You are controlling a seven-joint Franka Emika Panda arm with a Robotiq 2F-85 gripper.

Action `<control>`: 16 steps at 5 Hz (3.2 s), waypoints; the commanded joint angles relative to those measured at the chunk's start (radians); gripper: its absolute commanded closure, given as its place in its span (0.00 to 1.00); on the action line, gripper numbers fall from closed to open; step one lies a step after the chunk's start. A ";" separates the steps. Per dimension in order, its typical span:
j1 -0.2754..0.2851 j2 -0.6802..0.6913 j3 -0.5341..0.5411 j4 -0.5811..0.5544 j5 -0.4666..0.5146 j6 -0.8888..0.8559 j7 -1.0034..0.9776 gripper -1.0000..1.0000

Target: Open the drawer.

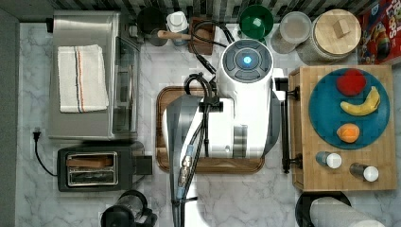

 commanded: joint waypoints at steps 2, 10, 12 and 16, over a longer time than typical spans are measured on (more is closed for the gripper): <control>-0.001 -0.012 0.004 0.033 -0.004 -0.030 -0.042 0.00; -0.092 0.013 -0.078 -0.401 -0.096 0.596 -0.753 0.00; -0.073 0.036 -0.071 -0.382 -0.122 0.568 -0.673 0.00; -0.123 -0.004 -0.068 -0.410 -0.180 0.594 -0.699 0.00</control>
